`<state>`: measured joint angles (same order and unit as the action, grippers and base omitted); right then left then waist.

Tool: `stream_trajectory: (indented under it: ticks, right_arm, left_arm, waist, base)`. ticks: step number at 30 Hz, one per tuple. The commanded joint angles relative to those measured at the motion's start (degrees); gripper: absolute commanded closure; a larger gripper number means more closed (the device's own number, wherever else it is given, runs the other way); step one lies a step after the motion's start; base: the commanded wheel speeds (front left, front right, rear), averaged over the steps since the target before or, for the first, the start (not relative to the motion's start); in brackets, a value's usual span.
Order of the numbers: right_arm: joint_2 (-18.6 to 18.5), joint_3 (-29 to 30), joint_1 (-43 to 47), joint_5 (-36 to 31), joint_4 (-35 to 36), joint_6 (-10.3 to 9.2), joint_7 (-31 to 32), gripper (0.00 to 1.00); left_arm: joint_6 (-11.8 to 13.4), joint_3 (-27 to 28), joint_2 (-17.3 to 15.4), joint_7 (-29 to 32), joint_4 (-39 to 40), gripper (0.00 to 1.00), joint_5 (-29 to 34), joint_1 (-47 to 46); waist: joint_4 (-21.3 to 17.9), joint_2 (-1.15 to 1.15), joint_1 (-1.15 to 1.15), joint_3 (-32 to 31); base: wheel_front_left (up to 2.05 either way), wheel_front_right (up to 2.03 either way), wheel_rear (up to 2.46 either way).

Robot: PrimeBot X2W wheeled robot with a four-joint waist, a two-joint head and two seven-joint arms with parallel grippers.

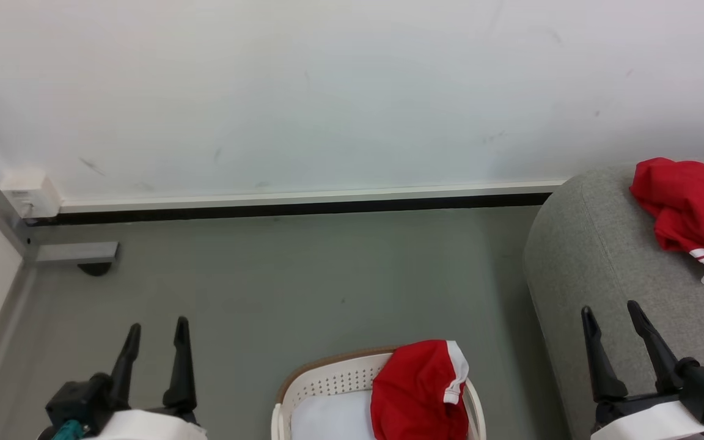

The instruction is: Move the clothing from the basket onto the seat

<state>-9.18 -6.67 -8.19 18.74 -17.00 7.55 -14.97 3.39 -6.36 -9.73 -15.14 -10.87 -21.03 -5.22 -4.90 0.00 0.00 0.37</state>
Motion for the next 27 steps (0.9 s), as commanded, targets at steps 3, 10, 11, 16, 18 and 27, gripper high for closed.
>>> stream_trajectory:
  ticks: [3, 10, 11, 16, 18, 27]
  right_arm:
    - [2.3, 0.6, 2.0, -3.2, 2.7, -0.12, -0.2, 0.0]
    - [3.8, 0.0, 2.1, -4.0, 4.3, -0.12, -0.2, 0.0]
    - [4.0, 0.0, 2.0, -3.9, 4.4, -0.12, -0.2, 0.0]
    - [4.2, -0.1, 1.6, -3.6, 4.5, -0.12, -0.2, 0.0]
    - [4.2, -0.2, 1.5, -3.4, 4.4, -0.12, -0.2, 0.0]
    - [3.9, -0.5, 1.1, -3.3, 4.0, -0.12, -0.2, 0.0]
  left_arm:
    - [-1.8, 3.1, 1.8, 0.0, -0.5, 0.0, 3.1, 2.5]
    - [-4.6, 6.4, 4.6, 0.0, -1.4, 0.0, 6.6, 2.2]
    - [-4.9, 6.6, 4.8, 0.0, -1.5, 0.0, 7.0, 2.1]
    - [-6.2, 8.0, 5.8, 0.0, -2.1, 0.0, 8.8, 1.8]
    - [-6.5, 8.4, 6.0, 0.0, -2.3, 0.0, 9.0, 1.8]
    - [-7.5, 9.7, 6.5, 0.0, -2.7, 0.0, 9.5, 1.6]
  waist:
    - [-0.7, 0.0, 0.0, 0.1]
    - [-0.6, 0.0, 0.0, 0.2]
    - [-0.6, 0.0, 0.0, 0.2]
    - [-0.5, 0.0, 0.0, 0.1]
    - [-0.5, 0.0, 0.0, 0.2]
    - [-0.8, 0.0, 0.0, 0.3]
  base:
    - [0.0, 0.0, 0.0]
    - [0.0, 0.0, 0.0]
    - [0.0, 0.0, 0.0]
    - [0.0, 0.0, 0.0]
    - [0.0, 0.0, 0.0]
    - [0.0, 0.0, 0.0]
